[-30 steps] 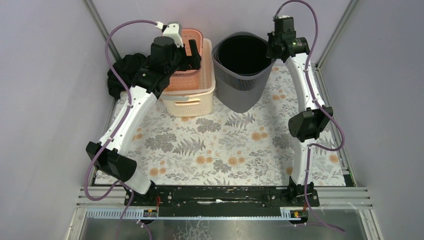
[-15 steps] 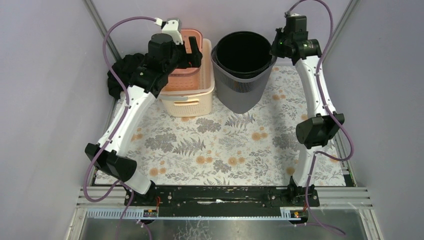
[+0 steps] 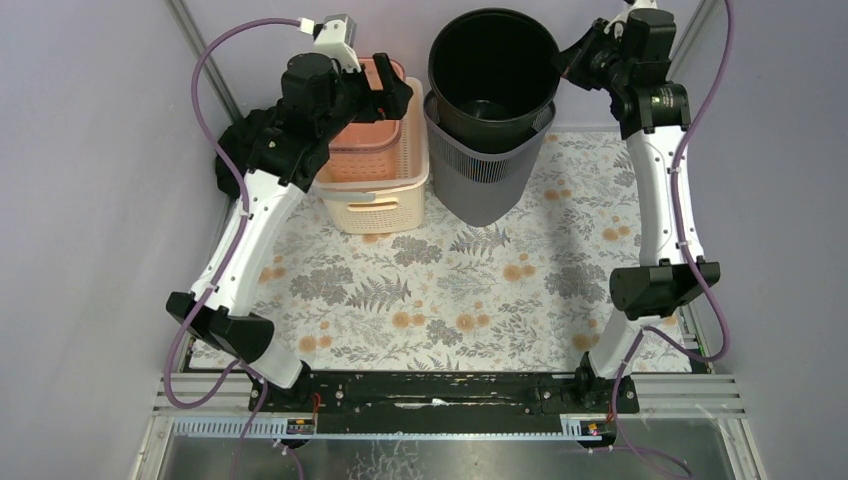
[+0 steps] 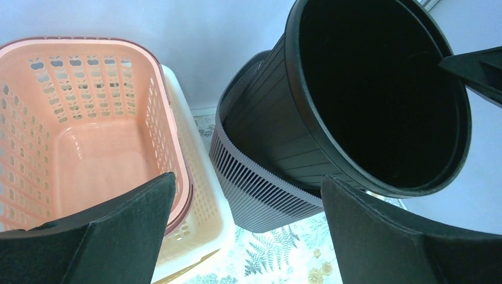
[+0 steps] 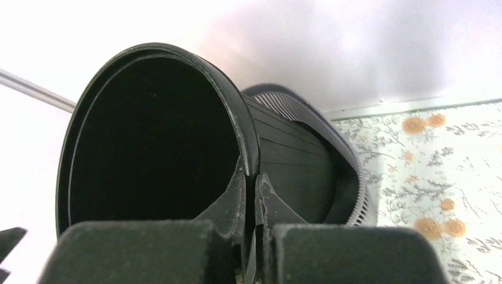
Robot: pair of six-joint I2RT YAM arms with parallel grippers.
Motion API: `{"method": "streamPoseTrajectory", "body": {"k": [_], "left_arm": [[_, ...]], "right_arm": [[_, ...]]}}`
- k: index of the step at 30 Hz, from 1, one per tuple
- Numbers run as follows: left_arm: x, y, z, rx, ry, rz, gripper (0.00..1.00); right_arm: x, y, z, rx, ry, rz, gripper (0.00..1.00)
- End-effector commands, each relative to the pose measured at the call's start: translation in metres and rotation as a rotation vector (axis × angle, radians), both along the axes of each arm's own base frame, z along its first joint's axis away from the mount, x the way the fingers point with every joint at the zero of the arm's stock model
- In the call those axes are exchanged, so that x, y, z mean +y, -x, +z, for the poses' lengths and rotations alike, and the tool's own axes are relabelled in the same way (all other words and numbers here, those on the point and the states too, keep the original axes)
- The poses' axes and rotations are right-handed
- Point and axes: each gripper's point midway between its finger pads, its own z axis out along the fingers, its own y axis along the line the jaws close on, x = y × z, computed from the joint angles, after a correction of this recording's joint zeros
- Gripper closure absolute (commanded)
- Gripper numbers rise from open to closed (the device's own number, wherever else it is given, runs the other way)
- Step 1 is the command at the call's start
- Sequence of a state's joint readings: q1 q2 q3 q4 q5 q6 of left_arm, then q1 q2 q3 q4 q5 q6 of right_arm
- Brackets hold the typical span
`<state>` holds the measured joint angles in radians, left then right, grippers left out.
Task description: Turn the large container upside down
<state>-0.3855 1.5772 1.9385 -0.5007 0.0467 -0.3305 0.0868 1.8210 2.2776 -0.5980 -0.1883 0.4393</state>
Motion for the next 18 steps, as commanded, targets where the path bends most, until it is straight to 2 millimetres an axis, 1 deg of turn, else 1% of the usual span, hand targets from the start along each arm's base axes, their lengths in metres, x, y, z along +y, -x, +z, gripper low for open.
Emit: {"method": "streamPoseTrajectory", "body": {"k": [1, 4, 5, 6, 8, 9, 11, 12, 15, 18], "left_arm": [[0.005, 0.022, 0.054, -0.145, 0.086, -0.014, 0.00], [0.016, 0.041, 0.075, -0.194, 0.110, 0.005, 0.00], [0.020, 0.048, 0.082, -0.211, 0.119, 0.013, 0.00], [0.024, 0.055, 0.088, -0.225, 0.126, 0.017, 0.00], [0.032, 0.071, 0.098, -0.245, 0.140, 0.027, 0.00], [0.037, 0.081, 0.104, -0.256, 0.148, 0.033, 0.00], [0.044, 0.094, 0.108, -0.253, 0.157, 0.044, 0.00], [0.046, 0.100, 0.107, -0.244, 0.158, 0.043, 0.00], [0.049, 0.117, 0.102, -0.219, 0.159, 0.022, 0.00], [0.052, 0.134, 0.093, -0.187, 0.167, 0.007, 0.00]], "right_arm": [[0.014, 0.049, 0.126, -0.348, -0.118, 0.089, 1.00], [0.013, 0.072, 0.155, -0.417, -0.122, 0.103, 1.00], [0.012, 0.088, 0.169, -0.451, -0.122, 0.108, 1.00], [0.012, 0.100, 0.177, -0.471, -0.122, 0.114, 1.00], [0.012, 0.120, 0.187, -0.494, -0.120, 0.127, 1.00], [0.012, 0.131, 0.190, -0.501, -0.116, 0.132, 1.00], [0.011, 0.152, 0.191, -0.511, -0.109, 0.137, 1.00], [0.011, 0.163, 0.191, -0.516, -0.101, 0.144, 1.00], [0.010, 0.204, 0.191, -0.540, -0.081, 0.167, 1.00], [0.011, 0.245, 0.186, -0.536, -0.065, 0.196, 1.00]]}}
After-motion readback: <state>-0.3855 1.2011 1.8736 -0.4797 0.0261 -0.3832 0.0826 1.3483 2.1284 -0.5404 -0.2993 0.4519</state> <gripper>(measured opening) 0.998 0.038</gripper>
